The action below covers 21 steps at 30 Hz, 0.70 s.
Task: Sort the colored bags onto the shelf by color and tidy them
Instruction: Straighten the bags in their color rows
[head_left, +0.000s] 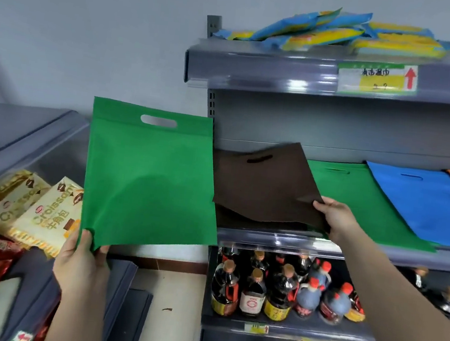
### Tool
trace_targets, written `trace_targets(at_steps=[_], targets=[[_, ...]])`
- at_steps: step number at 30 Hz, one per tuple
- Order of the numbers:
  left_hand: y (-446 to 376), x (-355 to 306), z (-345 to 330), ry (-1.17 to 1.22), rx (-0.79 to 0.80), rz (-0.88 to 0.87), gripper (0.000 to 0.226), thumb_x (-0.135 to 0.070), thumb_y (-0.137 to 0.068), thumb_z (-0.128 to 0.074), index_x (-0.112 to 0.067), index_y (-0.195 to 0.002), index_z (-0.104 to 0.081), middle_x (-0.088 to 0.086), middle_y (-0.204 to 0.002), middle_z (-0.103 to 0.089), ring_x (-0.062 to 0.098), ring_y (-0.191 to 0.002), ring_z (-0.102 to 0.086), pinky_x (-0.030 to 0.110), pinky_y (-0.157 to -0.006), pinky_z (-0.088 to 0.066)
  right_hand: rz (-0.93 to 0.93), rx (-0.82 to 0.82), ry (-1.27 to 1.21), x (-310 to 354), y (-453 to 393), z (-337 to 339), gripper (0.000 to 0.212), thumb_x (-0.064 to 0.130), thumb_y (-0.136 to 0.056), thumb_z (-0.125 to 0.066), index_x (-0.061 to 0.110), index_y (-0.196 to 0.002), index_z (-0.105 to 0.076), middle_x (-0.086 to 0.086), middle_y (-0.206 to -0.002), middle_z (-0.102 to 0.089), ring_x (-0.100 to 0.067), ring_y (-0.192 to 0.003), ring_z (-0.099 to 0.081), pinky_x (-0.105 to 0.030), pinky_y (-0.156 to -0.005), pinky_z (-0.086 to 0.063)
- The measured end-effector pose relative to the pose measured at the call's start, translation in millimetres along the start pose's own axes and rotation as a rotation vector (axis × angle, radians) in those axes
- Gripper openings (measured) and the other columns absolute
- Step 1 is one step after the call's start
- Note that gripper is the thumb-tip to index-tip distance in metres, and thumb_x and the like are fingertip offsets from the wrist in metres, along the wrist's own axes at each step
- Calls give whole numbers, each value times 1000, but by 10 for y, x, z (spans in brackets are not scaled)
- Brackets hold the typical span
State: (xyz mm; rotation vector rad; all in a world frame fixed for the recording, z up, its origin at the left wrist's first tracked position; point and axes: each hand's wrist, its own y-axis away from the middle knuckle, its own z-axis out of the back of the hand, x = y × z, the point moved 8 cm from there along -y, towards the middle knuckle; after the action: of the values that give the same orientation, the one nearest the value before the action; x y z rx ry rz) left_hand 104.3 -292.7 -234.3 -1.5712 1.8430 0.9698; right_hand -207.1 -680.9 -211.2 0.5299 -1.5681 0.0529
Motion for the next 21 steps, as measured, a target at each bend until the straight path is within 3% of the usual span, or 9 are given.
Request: trace_targets(at_steps=[3,5,9,12,17,19,21], targets=[[-154,-33,-62,-12,30,13,51,-5,-95,-51,-34,-61,-75,-6,-97,-67,9,-86,-64,19,-67,-57,72,-95,197,32,-67,-10,29,-4,-93,-49,-3,-120,-58,-14,-100,-62,-23,-77,-59,-24,-67,-55],[-228,-53,-125,-15,71,31,51,-4,-96,-50,-32,-61,-75,-7,-94,-69,7,-86,-65,19,-68,-57,162,-176,405,115,-111,-6,27,-3,-90,-54,-5,-117,-61,-13,-103,-62,-22,-80,-58,-23,-68,-51],[-381,3,-176,-47,93,73,29,-4,-97,-47,-16,-95,-73,-6,-93,-70,10,-88,-63,18,-67,-56,259,-228,776,224,-148,-129,29,4,-87,-61,-2,-116,-64,-17,-117,-64,-31,-108,-59,-34,-92,-46],[-428,20,-196,-35,78,94,34,-1,-96,-47,-17,-83,-75,-4,-92,-70,11,-87,-64,22,-67,-58,299,-243,931,272,-118,-316,33,5,-87,-62,-4,-119,-61,-21,-121,-61,-35,-114,-56,-34,-95,-43],[-381,-8,-275,-28,110,103,22,-1,-97,-45,-10,-107,-62,-2,-99,-63,10,-87,-61,18,-61,-56,402,-343,1207,357,54,-582,48,18,-87,-63,4,-131,-52,-20,-131,-52,-39,-121,-44,-41,-95,-40],[-354,19,-316,-30,118,113,25,-1,-97,-45,-6,-116,-59,-2,-99,-62,10,-86,-60,17,-57,-55,521,-315,1162,421,155,-771,44,22,-88,-63,7,-129,-55,-18,-128,-55,-37,-117,-47,-38,-94,-40],[-321,80,-354,-35,116,124,27,-2,-97,-45,-6,-120,-58,-1,-100,-61,11,-87,-59,16,-54,-54,532,-145,868,414,237,-995,31,23,-92,-59,6,-118,-62,-16,-116,-63,-31,-104,-59,-33,-88,-44]])
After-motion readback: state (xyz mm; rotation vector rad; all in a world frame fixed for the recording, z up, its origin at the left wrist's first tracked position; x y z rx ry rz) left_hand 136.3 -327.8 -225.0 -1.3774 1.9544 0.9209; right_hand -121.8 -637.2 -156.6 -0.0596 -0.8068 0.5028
